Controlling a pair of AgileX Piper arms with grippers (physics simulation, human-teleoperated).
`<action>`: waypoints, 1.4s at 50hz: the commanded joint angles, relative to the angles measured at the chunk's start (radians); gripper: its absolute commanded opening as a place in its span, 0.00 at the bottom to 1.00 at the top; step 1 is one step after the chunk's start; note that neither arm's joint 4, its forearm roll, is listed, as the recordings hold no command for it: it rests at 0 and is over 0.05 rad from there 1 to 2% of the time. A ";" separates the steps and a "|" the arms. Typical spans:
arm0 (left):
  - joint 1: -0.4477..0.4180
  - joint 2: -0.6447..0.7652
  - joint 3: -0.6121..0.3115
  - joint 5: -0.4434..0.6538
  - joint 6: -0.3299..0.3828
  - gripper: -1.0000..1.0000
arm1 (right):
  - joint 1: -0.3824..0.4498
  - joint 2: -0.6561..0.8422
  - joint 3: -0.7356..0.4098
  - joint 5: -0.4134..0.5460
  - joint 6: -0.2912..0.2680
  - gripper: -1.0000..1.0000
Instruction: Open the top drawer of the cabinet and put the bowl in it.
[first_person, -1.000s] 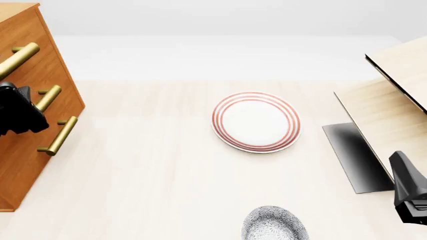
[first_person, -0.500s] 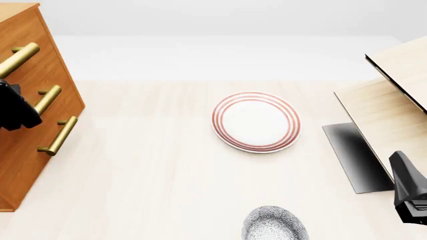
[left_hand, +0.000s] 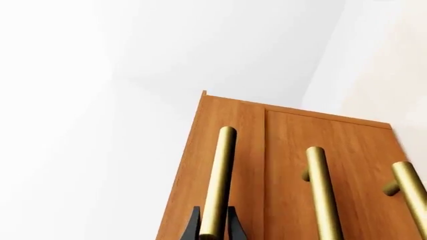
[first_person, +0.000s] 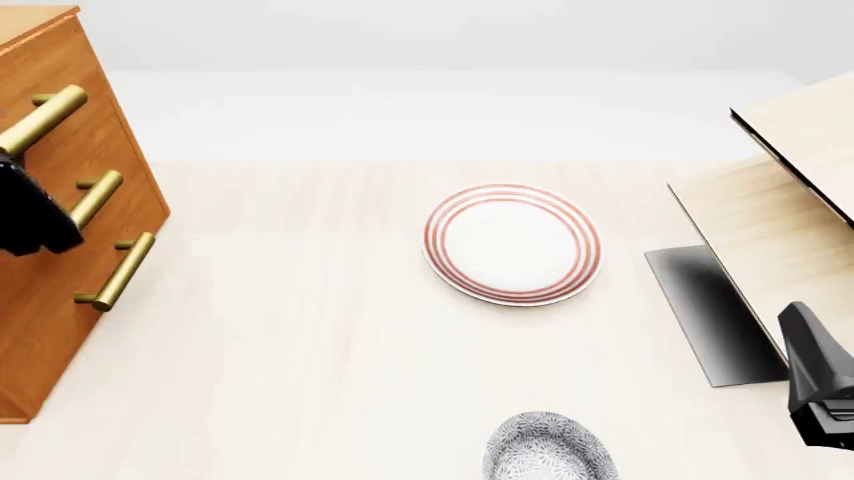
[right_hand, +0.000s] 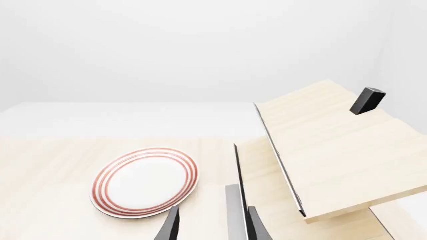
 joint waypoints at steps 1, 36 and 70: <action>-0.012 -0.054 0.043 0.040 0.026 0.00 | -0.001 0.001 0.000 0.000 0.000 1.00; -0.187 -0.028 0.000 0.061 0.062 0.00 | -0.001 0.001 0.000 0.000 0.000 1.00; -0.348 -0.006 -0.057 0.093 0.083 0.00 | -0.001 0.001 0.000 0.000 0.000 1.00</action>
